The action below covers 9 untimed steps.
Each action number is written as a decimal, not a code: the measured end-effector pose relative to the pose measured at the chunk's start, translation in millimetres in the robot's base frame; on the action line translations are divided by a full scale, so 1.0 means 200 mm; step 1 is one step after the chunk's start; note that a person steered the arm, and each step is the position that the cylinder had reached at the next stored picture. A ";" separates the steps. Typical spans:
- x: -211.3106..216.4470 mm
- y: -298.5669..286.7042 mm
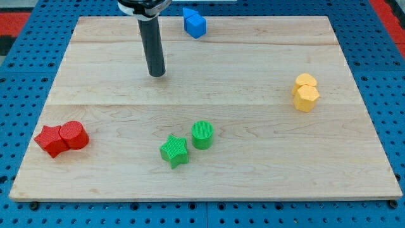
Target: Push the green star and green circle towards the bottom right side
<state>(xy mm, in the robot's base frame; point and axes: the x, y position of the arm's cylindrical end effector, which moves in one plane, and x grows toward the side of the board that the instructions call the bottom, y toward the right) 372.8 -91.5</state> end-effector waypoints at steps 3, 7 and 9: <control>0.56 -0.13; 0.81 0.22; 0.70 0.45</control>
<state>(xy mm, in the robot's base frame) 513.2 -1.1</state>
